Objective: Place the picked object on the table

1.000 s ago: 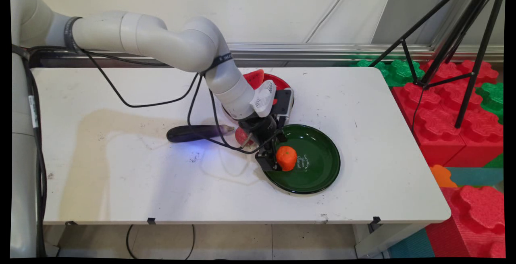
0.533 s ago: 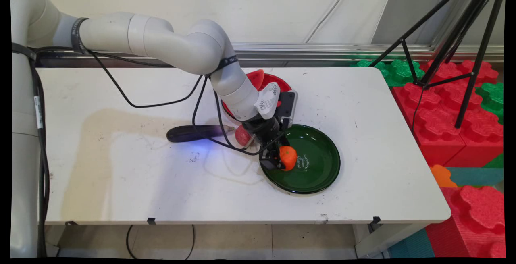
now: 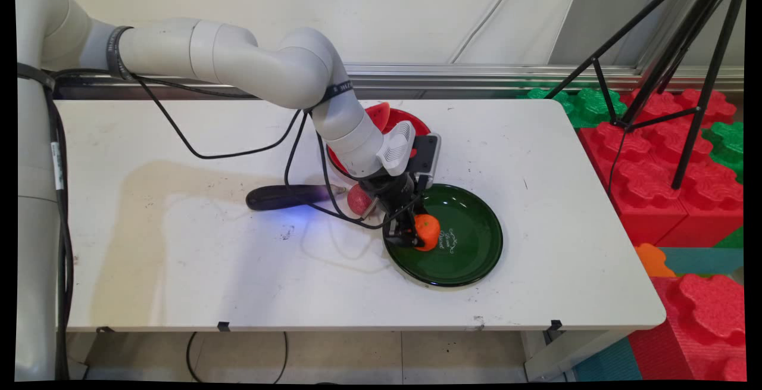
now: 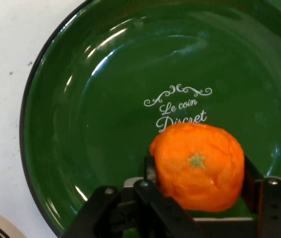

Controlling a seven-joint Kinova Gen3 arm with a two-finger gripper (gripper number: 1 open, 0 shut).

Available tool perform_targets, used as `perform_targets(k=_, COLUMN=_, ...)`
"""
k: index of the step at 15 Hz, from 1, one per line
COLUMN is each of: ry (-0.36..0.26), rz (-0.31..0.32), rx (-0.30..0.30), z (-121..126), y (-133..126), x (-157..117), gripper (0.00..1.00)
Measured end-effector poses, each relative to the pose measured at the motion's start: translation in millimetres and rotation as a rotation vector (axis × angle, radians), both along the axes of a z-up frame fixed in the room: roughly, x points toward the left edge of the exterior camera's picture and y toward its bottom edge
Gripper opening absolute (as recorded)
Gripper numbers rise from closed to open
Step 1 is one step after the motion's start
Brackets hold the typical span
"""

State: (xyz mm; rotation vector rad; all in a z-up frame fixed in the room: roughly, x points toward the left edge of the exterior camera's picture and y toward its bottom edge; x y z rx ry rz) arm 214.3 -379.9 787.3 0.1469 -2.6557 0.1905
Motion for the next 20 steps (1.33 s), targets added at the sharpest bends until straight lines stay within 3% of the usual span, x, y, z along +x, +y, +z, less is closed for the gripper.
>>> perform_targets(k=6, ry=0.035, rz=0.019, rx=0.000, z=15.0, y=5.1, x=4.3, gripper=0.00)
perform_targets(k=11, ry=0.085, rz=0.044, rx=-0.012, z=42.6, y=20.1, x=17.2, gripper=0.00)
perform_targets(k=20, ry=0.165, rz=0.071, rx=-0.028, z=89.8, y=50.8, x=66.2, gripper=0.00)
